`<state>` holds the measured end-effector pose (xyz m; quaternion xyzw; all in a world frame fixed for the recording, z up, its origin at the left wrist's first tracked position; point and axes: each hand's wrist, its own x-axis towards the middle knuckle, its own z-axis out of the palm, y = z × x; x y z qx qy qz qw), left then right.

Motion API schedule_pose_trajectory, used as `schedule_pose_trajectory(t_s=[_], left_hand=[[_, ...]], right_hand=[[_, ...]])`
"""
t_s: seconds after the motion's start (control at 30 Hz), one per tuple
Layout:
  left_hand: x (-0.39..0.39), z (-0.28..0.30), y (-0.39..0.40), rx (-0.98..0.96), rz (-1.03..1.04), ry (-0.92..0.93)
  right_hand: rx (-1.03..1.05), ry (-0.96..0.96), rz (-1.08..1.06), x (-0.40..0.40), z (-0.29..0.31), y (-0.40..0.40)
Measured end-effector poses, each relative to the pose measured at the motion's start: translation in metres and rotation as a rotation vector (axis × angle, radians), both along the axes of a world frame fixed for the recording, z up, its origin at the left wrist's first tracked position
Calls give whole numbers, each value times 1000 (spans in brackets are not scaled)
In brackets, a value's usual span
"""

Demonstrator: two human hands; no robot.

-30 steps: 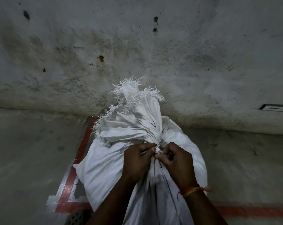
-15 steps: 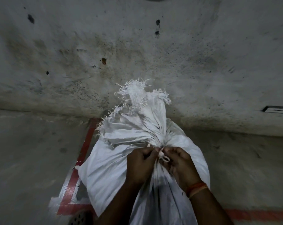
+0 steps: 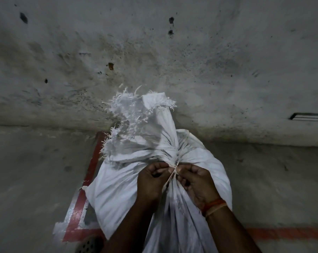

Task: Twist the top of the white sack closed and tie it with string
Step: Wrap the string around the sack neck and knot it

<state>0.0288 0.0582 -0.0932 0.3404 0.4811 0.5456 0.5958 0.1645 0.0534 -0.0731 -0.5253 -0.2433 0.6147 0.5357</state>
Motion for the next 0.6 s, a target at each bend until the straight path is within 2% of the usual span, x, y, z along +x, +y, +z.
schedule_pose_trajectory(t_s=[0.4, 0.5, 0.6], left_hand=[[-7, -11, 7, 39, 58, -64], [-8, -10, 8, 28, 57, -18], [-11, -8, 12, 41, 56, 118]], right_hand=[[-163, 194, 3, 2, 2, 3], [-139, 157, 8, 2, -2, 3], [-84, 87, 30, 5, -1, 1]])
